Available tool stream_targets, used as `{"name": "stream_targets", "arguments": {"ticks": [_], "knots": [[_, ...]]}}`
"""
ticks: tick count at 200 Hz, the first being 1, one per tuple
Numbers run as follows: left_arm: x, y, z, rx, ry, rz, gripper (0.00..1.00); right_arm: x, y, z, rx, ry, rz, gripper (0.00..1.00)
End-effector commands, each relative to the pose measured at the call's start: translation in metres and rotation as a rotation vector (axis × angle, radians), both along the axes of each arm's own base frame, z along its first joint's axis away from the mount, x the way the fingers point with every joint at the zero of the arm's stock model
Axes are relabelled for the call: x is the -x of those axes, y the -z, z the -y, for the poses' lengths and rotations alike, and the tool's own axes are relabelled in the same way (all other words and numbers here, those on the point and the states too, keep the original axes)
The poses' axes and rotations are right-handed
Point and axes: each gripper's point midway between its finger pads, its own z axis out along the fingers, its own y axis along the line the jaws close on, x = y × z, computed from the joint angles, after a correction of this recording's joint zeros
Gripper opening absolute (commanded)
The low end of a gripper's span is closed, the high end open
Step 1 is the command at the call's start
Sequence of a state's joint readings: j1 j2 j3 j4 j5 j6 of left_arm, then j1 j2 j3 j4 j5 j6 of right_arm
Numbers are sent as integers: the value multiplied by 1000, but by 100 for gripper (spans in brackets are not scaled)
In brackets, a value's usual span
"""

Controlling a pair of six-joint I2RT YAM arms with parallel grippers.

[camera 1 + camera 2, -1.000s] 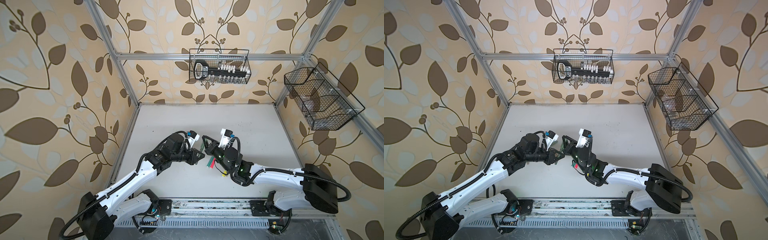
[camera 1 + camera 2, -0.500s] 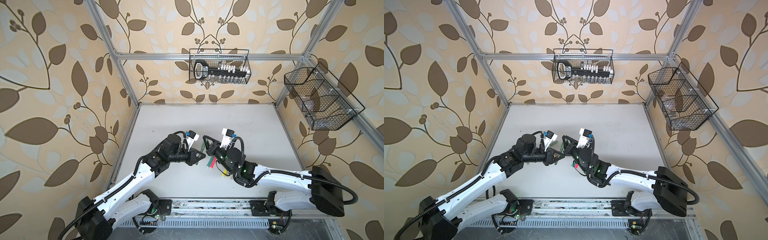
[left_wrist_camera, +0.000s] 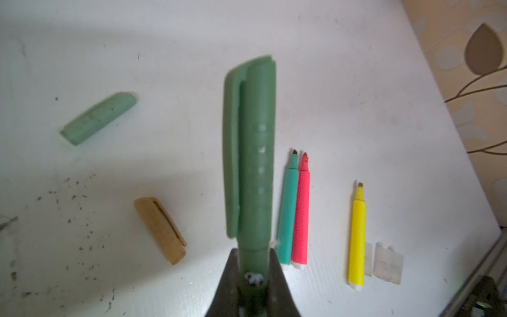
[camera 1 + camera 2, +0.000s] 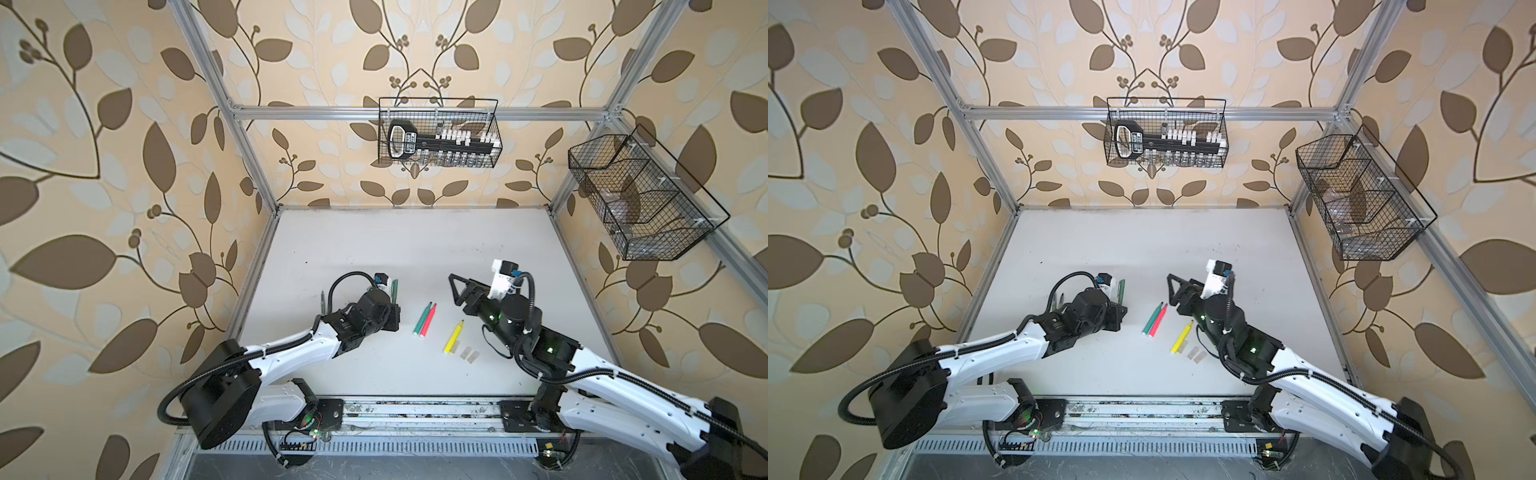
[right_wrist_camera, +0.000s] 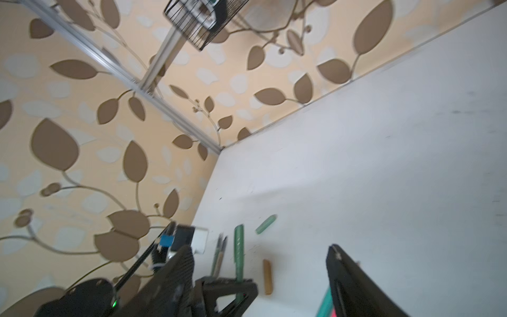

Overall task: Insert pens into pen caps
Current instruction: Place the pen at the center of the table.

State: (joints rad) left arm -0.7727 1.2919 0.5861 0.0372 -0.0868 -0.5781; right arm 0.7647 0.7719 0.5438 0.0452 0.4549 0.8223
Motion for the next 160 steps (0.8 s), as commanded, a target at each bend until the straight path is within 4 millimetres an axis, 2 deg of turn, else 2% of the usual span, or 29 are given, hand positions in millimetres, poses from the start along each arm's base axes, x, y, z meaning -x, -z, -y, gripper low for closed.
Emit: {"name": "stream_targets", "arguments": {"ticks": [1,11,14,26,39,57,72,90,109,145,160], "knots": [[-22,-8,15,5,-75,26,0,3,54,75,219,199,-133,80],[-24,-3,19,-24,-84,13,0,3,60,107,270,288,-151,84],[-24,7,20,-48,-85,-6,0,2,62,117,279,317,-159,85],[-26,16,25,-72,-85,-28,0,1,73,147,303,388,-199,86],[-28,23,30,-88,-89,-46,0,-6,90,167,281,404,-250,85],[-30,31,34,-102,-93,-65,0,-16,122,186,224,419,-330,79],[-31,38,37,-115,-89,-82,0,-19,149,206,199,491,-406,80],[-31,47,40,-132,-87,-111,2,-28,159,208,172,462,-456,70],[-31,52,42,-141,-87,-131,8,-30,154,213,199,512,-433,72],[-34,40,40,-160,-87,-109,39,-25,141,210,238,540,-361,78],[-36,27,36,-184,-89,-83,48,-24,137,207,254,543,-345,79]]}}
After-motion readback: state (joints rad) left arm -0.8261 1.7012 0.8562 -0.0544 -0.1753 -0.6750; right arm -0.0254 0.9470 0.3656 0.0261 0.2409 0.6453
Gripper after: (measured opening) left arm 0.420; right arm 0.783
